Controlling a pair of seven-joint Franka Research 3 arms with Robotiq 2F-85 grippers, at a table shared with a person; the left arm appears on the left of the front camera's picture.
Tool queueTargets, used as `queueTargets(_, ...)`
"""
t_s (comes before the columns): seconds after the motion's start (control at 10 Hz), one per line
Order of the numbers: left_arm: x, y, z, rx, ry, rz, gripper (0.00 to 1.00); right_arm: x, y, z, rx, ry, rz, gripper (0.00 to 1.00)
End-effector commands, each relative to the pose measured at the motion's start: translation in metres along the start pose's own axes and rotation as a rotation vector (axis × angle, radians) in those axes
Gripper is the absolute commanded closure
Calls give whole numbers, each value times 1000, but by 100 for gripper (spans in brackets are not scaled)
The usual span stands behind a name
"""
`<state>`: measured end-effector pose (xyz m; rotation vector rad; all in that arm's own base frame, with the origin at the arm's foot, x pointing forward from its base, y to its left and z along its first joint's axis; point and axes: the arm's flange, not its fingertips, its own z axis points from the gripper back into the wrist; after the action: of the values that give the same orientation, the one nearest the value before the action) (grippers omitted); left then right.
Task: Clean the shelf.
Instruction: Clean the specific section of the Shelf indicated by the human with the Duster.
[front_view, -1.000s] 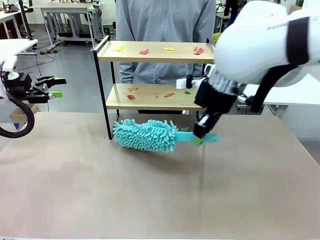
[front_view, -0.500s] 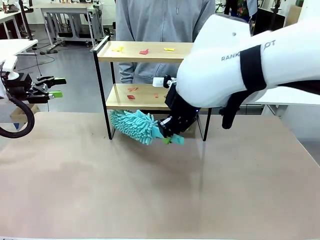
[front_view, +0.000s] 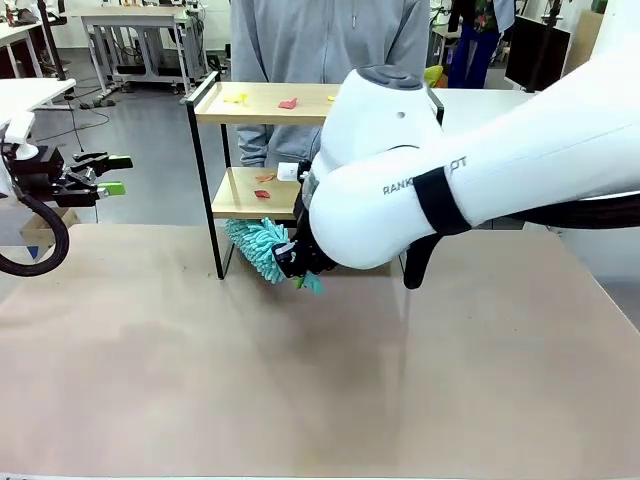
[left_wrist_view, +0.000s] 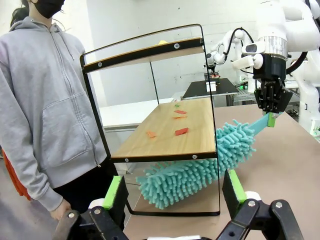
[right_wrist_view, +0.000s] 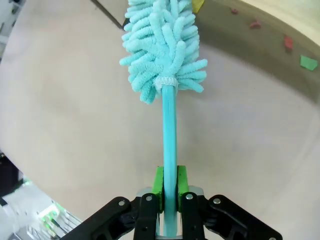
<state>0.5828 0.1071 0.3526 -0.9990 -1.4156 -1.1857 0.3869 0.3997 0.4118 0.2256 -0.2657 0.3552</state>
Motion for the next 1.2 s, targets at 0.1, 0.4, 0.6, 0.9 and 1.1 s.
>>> queueTargets(0.1,3,-1,1,2,-2,-5,0,9,30,-8,-43,-51,-48,87)
queueTargets(0.4,3,-1,1,2,-2,-5,0,4,7,-6,-4,0,-37,87)
queueTargets(0.6,3,-1,1,2,-2,-5,0,12,27,-16,-92,-21,-114,87)
queueTargets(0.9,3,-1,1,2,-2,-5,0,30,59,-33,-114,-99,-189,87)
queueTargets(1.1,3,-1,1,2,-2,-5,0,37,73,-45,-129,-133,-222,87)
